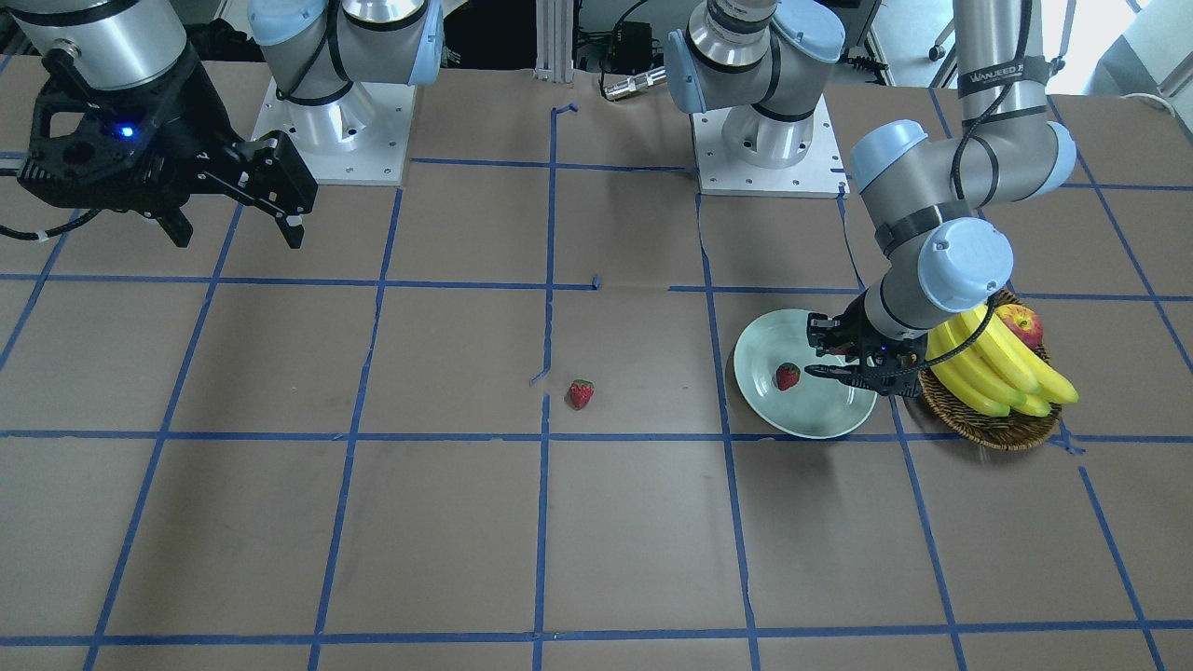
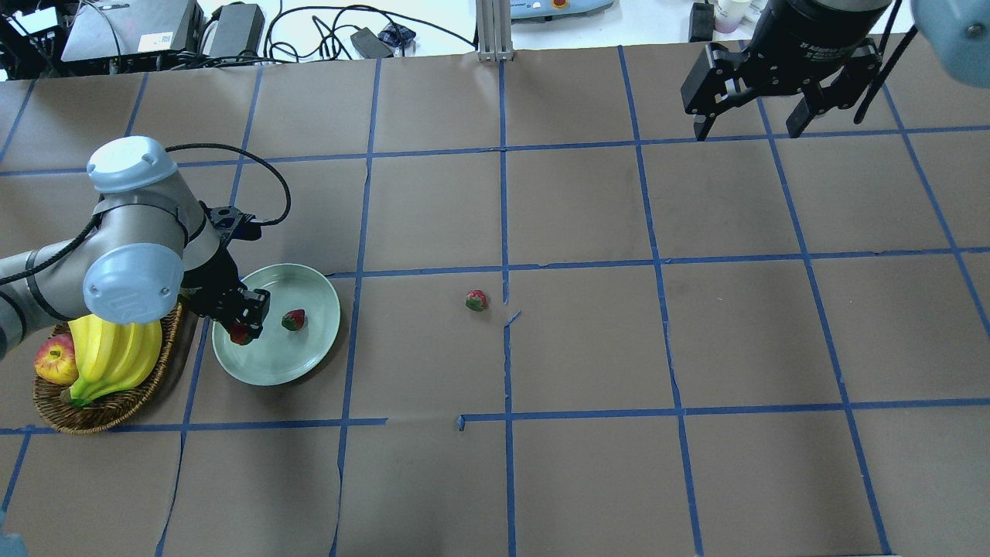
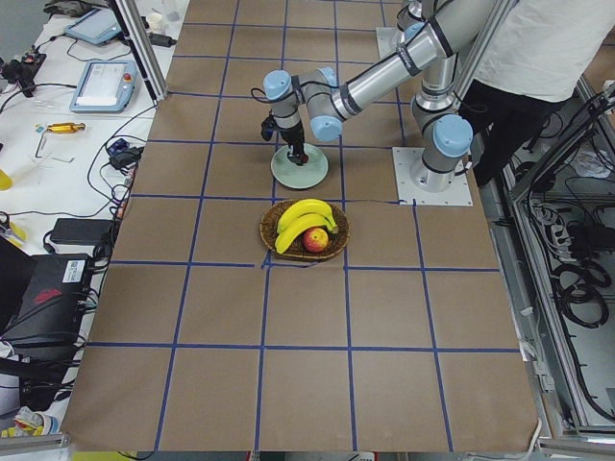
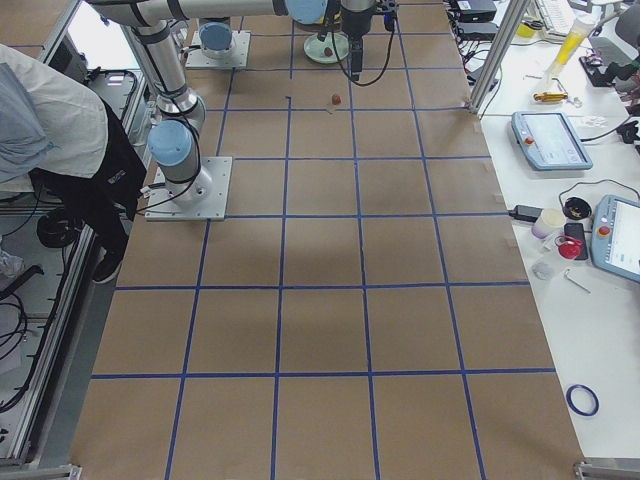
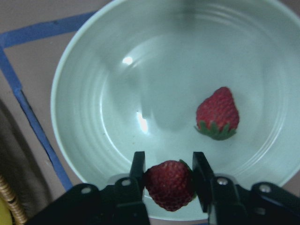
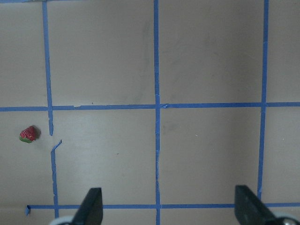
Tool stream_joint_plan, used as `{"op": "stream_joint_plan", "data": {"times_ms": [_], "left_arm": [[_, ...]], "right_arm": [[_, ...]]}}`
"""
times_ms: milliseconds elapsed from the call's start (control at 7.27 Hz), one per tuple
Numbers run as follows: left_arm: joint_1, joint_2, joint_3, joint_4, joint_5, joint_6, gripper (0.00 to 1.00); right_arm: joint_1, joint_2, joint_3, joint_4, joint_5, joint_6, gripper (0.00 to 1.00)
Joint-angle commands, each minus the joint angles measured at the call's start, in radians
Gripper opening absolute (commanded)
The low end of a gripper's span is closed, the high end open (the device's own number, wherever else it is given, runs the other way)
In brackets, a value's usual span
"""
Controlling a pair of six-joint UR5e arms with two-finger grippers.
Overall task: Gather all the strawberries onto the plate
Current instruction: 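Carry the strawberry over the plate and release it, then reach the left gripper to the last strawberry and grasp it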
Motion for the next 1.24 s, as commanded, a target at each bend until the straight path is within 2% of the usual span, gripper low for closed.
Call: {"op": "stream_joint_plan", "data": {"times_ms": [0,138,275,550,688,963,1101], "left_arm": [[-0.032,0.009,0.002,0.0,-0.013,-0.044,1.0],[-0.113,0.014,0.008,0.008,-0.012,-0.144,1.0],[-0.214,0.009,0.029,0.02,-0.04,-0.331,1.0],[-0.395,-0.053,0.106,0.109,-0.166,-0.621,0.98],[-0.485,-0.096,0.13,0.209,-0.17,-0.694,0.98],[-0.569,-0.19,0.233,0.232,-0.157,-0.803,0.94],[-0.577,-0.216,0.232,0.234,-0.154,-0.811,0.92]], "right_arm": [[0.0,0.0,0.001,-0.001,-0.002,0.0,1.0],[0.0,0.0,0.001,-0.001,-0.002,-0.001,1.0],[0.0,0.0,0.001,-0.001,-0.001,-0.001,1.0],[0.0,0.0,0.001,-0.001,0.001,0.0,1.0],[0.0,0.0,0.001,-0.001,0.002,0.0,1.0],[0.0,0.0,0.001,-0.001,0.004,0.0,1.0],[0.0,0.0,0.003,-0.001,0.002,0.0,1.0]]}}
